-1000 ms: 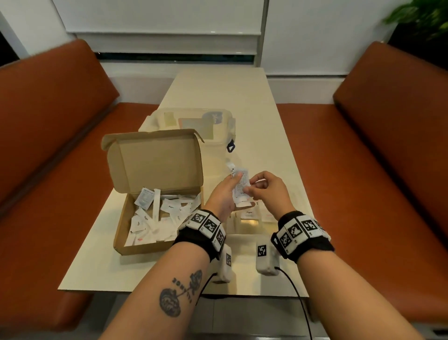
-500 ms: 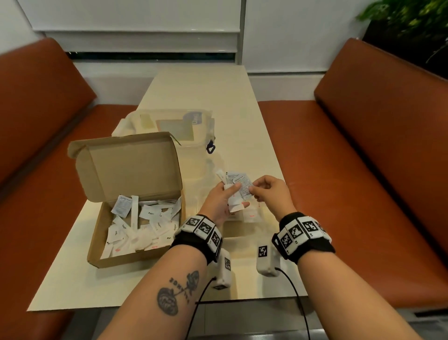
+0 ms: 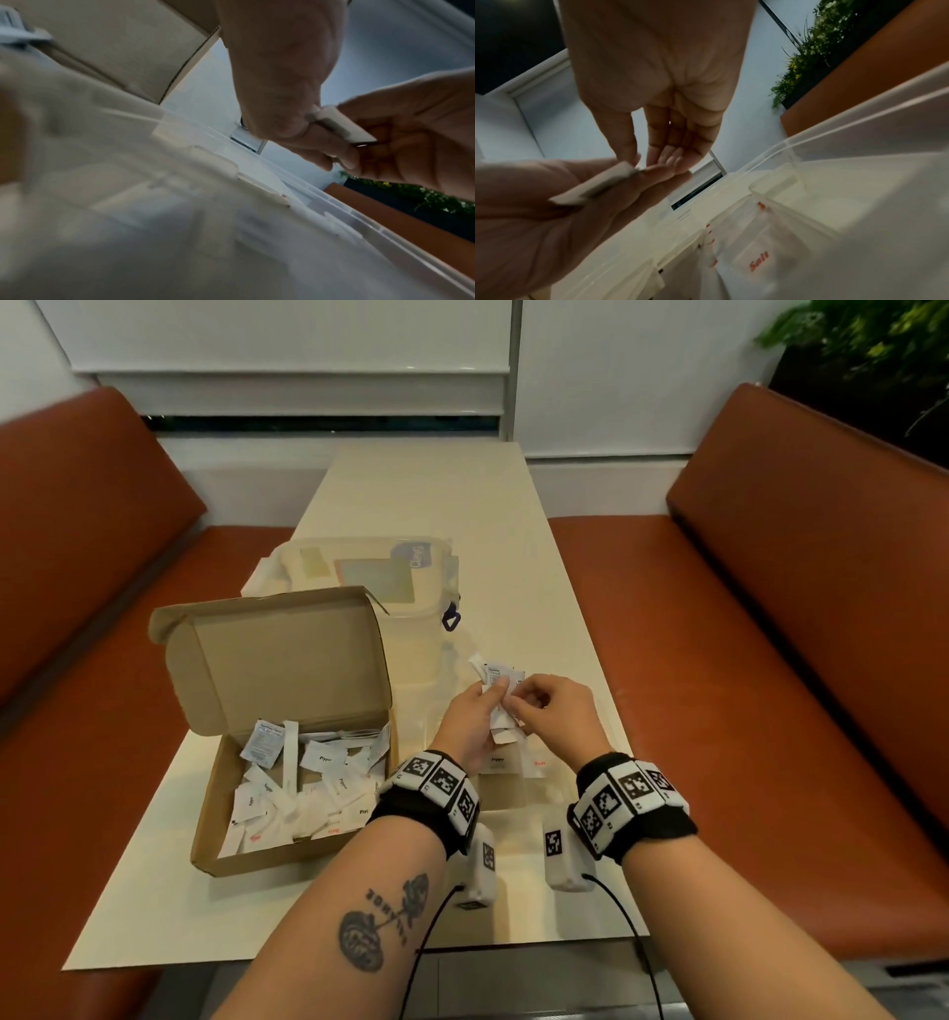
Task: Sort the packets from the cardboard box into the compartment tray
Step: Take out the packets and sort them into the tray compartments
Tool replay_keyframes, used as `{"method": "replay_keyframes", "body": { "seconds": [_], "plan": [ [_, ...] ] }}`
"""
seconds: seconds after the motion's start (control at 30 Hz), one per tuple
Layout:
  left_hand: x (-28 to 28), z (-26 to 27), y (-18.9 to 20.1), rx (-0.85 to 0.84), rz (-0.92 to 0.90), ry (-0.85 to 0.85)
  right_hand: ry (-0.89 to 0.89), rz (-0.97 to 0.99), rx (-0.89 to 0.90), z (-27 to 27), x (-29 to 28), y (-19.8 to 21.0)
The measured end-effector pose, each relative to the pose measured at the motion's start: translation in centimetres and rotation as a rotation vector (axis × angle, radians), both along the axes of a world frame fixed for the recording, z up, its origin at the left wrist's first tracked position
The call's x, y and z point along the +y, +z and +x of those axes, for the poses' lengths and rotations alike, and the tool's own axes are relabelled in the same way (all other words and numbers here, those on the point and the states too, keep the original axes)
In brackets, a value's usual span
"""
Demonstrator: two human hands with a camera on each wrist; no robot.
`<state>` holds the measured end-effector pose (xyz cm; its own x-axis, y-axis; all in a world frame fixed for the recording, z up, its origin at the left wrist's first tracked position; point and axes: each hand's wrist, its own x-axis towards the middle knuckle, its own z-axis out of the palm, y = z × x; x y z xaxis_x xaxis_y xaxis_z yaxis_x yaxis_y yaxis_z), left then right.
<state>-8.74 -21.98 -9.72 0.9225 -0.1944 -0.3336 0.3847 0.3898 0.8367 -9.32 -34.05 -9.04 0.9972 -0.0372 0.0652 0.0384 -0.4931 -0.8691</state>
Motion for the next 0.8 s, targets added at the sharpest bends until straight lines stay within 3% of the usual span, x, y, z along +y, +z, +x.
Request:
{"method": "replay_keyframes", "body": {
  "seconds": [0.3,0.53,0.8],
  "plan": [
    [1.1,-0.5,-0.1,-0.029,0.075,-0.065,-0.032,-0.132,-0.045,0.5,-0.6,0.2],
    [1.0,-0.4,-0.5,-0.040,0.074,-0.032,0.007,0.026,0.070,1.1,-1.6,0.2],
    [0.6,0.4,-1.0,0.010,0.054,0.044,-0.291,0.140,-0.002,1.0,-4.1,-0.4]
  ]
}}
